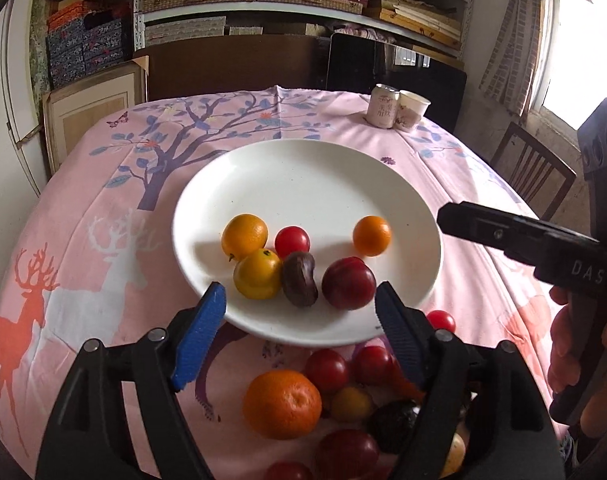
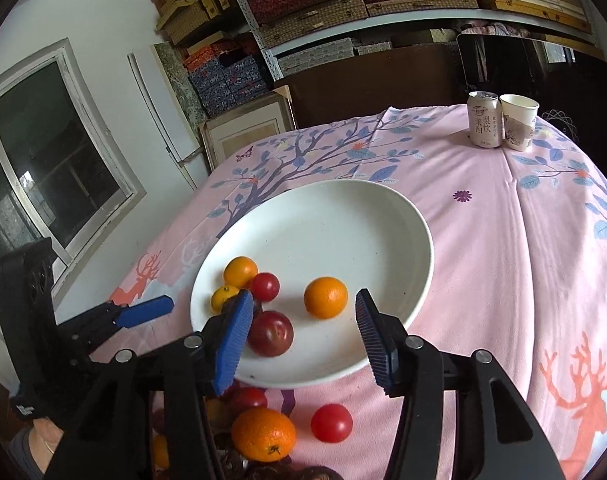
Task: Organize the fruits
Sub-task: 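Place the purple fruit and orange tomato in the white plate, opening both tools, then grasp a red tomato with the left tool while the right tool grasps a dark purple fruit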
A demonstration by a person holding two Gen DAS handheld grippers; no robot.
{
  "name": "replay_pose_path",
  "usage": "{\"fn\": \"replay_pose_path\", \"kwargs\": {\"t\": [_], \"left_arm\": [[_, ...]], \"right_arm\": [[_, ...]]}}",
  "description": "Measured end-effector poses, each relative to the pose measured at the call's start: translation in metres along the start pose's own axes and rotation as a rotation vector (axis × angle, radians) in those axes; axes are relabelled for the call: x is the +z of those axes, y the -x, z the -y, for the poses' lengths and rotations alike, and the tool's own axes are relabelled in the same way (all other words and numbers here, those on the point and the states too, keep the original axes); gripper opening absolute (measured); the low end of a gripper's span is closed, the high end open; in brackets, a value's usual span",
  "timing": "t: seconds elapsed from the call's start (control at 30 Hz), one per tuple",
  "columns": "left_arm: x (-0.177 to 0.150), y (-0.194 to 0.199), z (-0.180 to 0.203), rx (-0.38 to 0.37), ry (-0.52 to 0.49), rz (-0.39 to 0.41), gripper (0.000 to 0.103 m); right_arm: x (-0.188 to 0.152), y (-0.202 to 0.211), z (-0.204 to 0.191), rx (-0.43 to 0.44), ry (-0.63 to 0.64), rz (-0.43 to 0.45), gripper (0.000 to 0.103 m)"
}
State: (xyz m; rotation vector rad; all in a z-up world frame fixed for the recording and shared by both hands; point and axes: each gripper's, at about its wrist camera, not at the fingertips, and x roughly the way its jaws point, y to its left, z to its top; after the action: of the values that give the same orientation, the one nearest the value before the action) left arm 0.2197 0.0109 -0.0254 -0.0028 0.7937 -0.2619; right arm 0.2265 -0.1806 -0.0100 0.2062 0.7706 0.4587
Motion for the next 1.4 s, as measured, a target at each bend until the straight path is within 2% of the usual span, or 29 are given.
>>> {"fn": "replay_pose_path", "kwargs": {"t": [0.07, 0.17, 0.3, 0.4, 0.47, 0.5, 0.53, 0.63, 0.73, 0.87, 0.97, 1.13, 1.27, 1.4], "left_arm": [[-0.013, 0.021, 0.004, -0.028, -0.011, 0.015, 0.075], [-0.046, 0.051, 0.019, -0.05, -0.087, 0.033, 0.075], [-0.098, 0.067, 0.038, -0.067, -0.184, -0.017, 0.075], [-0.125, 0.072, 0.042, -0.047, -0.206, -0.031, 0.075], [-0.136, 0.07, 0.042, -0.059, -0.192, -0.049, 0.065], [-0.14, 0.067, 0.042, -0.059, -0.186, -0.068, 0.056], [-0.144, 0.065, 0.042, -0.059, -0.178, -0.083, 0.051], [-0.151, 0.062, 0.044, -0.059, -0.175, -0.095, 0.043], [-0.153, 0.058, 0.048, -0.03, -0.186, -0.083, 0.042], [-0.15, 0.051, 0.049, -0.035, -0.164, -0.079, 0.04], [-0.149, 0.053, 0.051, -0.037, -0.164, -0.067, 0.033], [-0.149, 0.067, 0.057, -0.055, -0.177, -0.032, 0.032], [-0.147, 0.076, 0.056, -0.058, -0.178, -0.021, 0.032], [-0.147, 0.081, 0.053, -0.061, -0.163, -0.011, 0.032]], "right_arm": [[-0.014, 0.016, -0.002, 0.017, 0.005, 0.006, 0.054], [-0.043, 0.044, -0.001, 0.012, 0.017, 0.034, 0.054], [-0.085, 0.069, 0.003, -0.005, 0.032, 0.047, 0.054], [-0.11, 0.079, 0.01, -0.009, 0.023, 0.057, 0.054], [-0.119, 0.08, 0.012, -0.036, 0.033, 0.064, 0.054], [-0.122, 0.078, 0.013, -0.045, 0.033, 0.062, 0.054], [-0.123, 0.078, 0.014, -0.047, 0.033, 0.065, 0.054], [-0.126, 0.076, 0.016, -0.063, 0.036, 0.083, 0.054], [-0.128, 0.074, 0.014, -0.068, 0.05, 0.08, 0.054], [-0.129, 0.076, 0.015, -0.047, 0.054, 0.089, 0.054], [-0.13, 0.078, 0.015, -0.034, 0.054, 0.092, 0.054], [-0.138, 0.066, 0.002, -0.057, 0.105, -0.004, 0.05], [-0.147, 0.062, -0.019, -0.075, 0.193, -0.027, 0.049], [-0.144, 0.044, -0.02, -0.112, 0.174, -0.124, 0.048]]}}
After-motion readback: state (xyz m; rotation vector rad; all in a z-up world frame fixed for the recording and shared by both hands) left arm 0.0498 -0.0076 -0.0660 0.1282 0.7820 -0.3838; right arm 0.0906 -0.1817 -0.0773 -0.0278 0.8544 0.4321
